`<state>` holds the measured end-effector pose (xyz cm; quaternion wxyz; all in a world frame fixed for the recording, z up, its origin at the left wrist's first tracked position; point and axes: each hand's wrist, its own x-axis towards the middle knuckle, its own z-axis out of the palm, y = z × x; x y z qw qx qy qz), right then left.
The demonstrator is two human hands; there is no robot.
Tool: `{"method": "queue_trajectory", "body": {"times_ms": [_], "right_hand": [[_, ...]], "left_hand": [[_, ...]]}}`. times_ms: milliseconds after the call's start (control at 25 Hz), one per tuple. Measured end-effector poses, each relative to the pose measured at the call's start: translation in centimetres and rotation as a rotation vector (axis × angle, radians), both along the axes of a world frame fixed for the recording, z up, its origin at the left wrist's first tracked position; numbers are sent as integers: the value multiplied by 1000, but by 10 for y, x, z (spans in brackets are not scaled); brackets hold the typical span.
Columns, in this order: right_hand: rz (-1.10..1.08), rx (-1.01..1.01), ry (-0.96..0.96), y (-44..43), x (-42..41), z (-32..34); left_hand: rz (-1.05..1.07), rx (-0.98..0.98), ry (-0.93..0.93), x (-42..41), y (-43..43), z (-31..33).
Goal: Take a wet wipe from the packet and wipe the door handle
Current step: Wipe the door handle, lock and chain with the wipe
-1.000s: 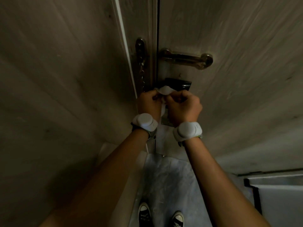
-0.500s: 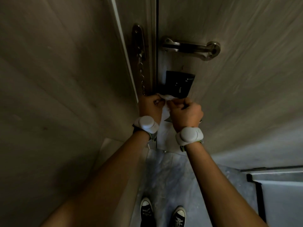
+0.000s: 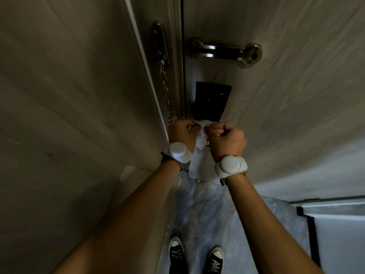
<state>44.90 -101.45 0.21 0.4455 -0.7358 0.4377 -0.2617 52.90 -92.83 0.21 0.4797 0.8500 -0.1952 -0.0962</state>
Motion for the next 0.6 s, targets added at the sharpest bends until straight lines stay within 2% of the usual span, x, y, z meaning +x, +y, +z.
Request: {"method": "queue_trajectory", "body": {"times_ms": [600], "right_hand": [[37,-65,-217,-16,-15,36]], "left_hand": [[-11,-116,-37,-10,-14,31]]}}
